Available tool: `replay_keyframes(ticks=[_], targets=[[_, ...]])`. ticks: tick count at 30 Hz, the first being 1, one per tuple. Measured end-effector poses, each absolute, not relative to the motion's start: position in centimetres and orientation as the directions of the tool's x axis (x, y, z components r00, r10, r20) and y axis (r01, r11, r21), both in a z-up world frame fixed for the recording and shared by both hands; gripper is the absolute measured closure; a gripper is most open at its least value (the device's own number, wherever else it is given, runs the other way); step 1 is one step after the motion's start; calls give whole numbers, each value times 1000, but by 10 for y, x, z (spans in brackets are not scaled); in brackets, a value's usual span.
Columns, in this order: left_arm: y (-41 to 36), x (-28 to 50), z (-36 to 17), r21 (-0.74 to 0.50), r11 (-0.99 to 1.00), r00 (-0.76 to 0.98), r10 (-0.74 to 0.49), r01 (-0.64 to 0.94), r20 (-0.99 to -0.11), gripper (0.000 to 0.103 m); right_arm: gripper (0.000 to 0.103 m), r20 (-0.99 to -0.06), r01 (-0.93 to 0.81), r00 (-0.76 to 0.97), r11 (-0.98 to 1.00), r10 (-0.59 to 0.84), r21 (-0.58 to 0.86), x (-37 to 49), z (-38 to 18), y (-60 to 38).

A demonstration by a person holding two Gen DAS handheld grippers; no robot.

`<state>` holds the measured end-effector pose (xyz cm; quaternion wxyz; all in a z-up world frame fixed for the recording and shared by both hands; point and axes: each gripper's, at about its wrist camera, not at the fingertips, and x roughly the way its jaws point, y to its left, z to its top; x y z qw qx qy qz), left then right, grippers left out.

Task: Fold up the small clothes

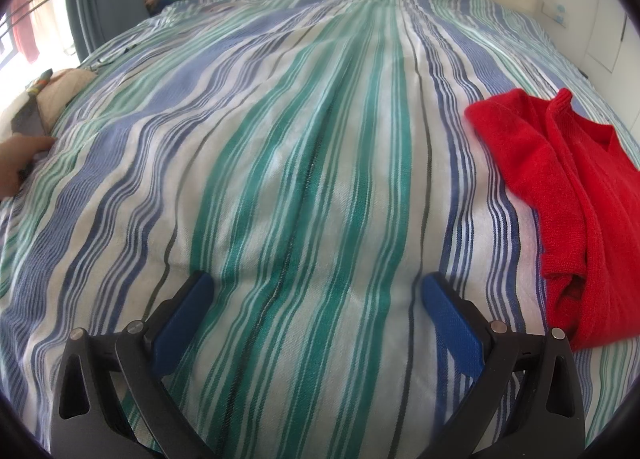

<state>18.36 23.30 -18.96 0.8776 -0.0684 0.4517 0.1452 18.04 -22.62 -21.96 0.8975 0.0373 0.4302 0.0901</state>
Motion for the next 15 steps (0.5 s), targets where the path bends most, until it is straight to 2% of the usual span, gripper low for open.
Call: replay_keyframes(ticks=[15], targets=[[233,183,-189,10,949,550,192,-316,-813,0,0,-754,-131,623,978,209,162,175,-218,-229]])
